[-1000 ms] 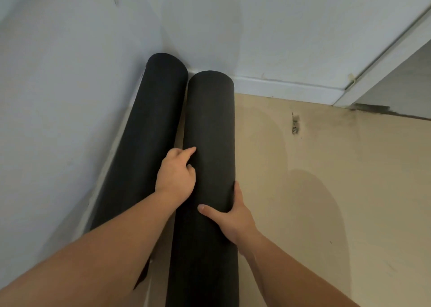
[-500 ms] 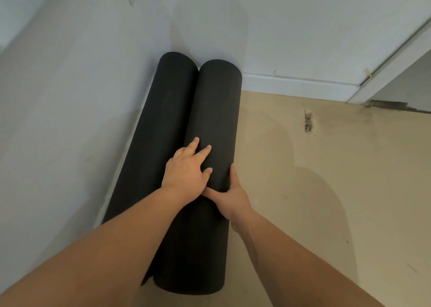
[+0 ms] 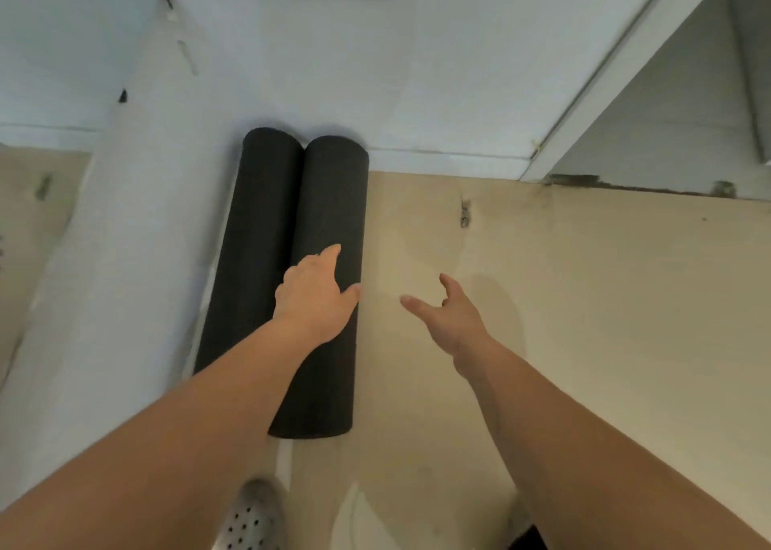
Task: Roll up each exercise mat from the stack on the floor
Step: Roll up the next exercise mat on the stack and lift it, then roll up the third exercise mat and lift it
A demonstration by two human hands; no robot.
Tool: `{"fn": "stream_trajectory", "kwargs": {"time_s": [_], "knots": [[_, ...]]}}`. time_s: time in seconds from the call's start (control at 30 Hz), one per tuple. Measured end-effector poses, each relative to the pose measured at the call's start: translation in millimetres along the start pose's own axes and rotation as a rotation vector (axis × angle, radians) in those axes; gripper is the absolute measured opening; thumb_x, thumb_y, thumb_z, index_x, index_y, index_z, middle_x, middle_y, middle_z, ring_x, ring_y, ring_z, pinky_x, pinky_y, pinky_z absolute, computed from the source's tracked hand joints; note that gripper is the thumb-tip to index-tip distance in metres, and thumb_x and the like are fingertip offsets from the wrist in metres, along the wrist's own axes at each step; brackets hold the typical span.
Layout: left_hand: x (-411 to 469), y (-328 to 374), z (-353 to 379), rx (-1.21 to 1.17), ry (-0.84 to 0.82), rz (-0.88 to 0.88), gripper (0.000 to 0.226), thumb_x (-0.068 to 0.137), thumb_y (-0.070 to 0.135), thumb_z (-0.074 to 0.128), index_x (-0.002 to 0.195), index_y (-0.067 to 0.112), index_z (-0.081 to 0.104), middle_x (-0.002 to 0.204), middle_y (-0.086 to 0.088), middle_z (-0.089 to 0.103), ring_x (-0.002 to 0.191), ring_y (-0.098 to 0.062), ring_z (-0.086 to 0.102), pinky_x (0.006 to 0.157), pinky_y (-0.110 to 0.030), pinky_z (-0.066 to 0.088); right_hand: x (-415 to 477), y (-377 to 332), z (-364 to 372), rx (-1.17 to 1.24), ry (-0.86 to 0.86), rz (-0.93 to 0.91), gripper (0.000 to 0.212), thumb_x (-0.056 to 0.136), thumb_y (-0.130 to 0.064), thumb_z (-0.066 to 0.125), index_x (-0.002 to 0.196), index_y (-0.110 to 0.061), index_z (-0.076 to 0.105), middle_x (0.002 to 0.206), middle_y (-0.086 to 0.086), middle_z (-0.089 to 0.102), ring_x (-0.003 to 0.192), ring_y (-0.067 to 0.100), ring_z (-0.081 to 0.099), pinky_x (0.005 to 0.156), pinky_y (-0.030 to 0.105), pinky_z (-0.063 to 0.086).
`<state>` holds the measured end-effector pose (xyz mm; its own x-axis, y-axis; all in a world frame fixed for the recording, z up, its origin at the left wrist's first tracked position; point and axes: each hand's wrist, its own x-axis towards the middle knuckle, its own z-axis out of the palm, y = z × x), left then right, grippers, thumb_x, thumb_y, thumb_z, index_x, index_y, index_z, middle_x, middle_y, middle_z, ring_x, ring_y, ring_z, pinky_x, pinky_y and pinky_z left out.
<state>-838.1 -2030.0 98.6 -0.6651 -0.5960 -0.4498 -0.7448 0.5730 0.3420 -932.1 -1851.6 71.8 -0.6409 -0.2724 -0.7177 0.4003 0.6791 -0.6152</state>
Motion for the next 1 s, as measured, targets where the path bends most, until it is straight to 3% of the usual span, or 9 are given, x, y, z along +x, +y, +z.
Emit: {"fn": "stream_trajectory", "kwargs": {"time_s": [0.07,0.17,0.33,0.5,0.73,0.87,1.0], "knots": [[-46.5,35.1,-38.6,-0.106,0.012,-0.036,0.086,0.094,0.044,0.068,0.16,0.03,0.015,0.143,-0.008,0.052,0.123,-0.026,0.057,0.099,-0.047,0.05,-51.3,-24.3,-53.4,0.085,0.029,0.035,0.09,0.089,-0.053,0.077,0.162,-0.028,0.03,0.164,0.008,0.038,0.148,0.027,0.04,0.113,0.042,0.037],[-120.8,90.5,-109.3,-0.171,-0.047,-0.04,0.09,0.093,0.045,0.069,0.161,0.033,0.011,0.146,-0.009,0.049,0.124,-0.025,0.056,0.098,-0.044,0.05,-141.4,-66.9,-130.2,0.129,0.047,0.05,0.086,0.09,-0.052,0.076,0.161,-0.026,0.033,0.162,0.007,0.039,0.146,0.026,0.041,0.109,0.04,0.037],[-257.7,188.0,-237.3,-0.177,-0.225,0.041,0.083,0.093,0.048,0.067,0.16,0.032,0.02,0.155,-0.005,0.04,0.126,-0.025,0.053,0.102,-0.038,0.043,-316.0,-135.2,-237.5,0.15,0.004,0.003,0.079,0.091,-0.057,0.071,0.157,-0.028,0.038,0.159,0.008,0.043,0.143,0.026,0.045,0.112,0.043,0.042],[-351.7,263.4,-318.8,-0.169,-0.242,0.169,0.079,0.091,0.051,0.068,0.157,0.034,0.027,0.158,-0.004,0.038,0.138,-0.027,0.045,0.111,-0.043,0.042,-459.7,-157.1,-316.3,0.041,0.043,-0.086,0.079,0.09,-0.057,0.073,0.157,-0.036,0.037,0.161,0.004,0.04,0.141,0.027,0.046,0.105,0.039,0.043],[-400.6,315.8,-329.6,-0.047,-0.375,0.425,0.078,0.091,0.054,0.065,0.157,0.034,0.028,0.16,-0.002,0.035,0.143,-0.026,0.039,0.116,-0.044,0.036,-582.3,-115.7,-363.1,-0.015,0.302,-0.076,0.08,0.089,-0.057,0.074,0.157,-0.037,0.035,0.159,0.004,0.041,0.142,0.026,0.047,0.112,0.044,0.042],[-439.9,335.5,-299.9,0.106,-0.496,0.565,0.078,0.091,0.055,0.064,0.157,0.033,0.029,0.159,-0.004,0.036,0.142,-0.028,0.04,0.113,-0.042,0.037,-656.5,-47.3,-355.9,-0.206,0.387,0.105,0.084,0.09,-0.059,0.07,0.16,-0.037,0.029,0.161,0.003,0.036,0.134,0.024,0.053,0.108,0.042,0.046],[-512.8,365.1,-257.7,0.257,-0.601,0.708,0.077,0.091,0.053,0.066,0.156,0.031,0.031,0.155,-0.009,0.04,0.139,-0.031,0.044,0.111,-0.042,0.04,-743.4,35.9,-352.4,-0.109,0.512,0.267,0.086,0.091,-0.06,0.07,0.161,-0.036,0.026,0.165,0.002,0.031,0.139,0.025,0.049,0.111,0.042,0.044]]}}
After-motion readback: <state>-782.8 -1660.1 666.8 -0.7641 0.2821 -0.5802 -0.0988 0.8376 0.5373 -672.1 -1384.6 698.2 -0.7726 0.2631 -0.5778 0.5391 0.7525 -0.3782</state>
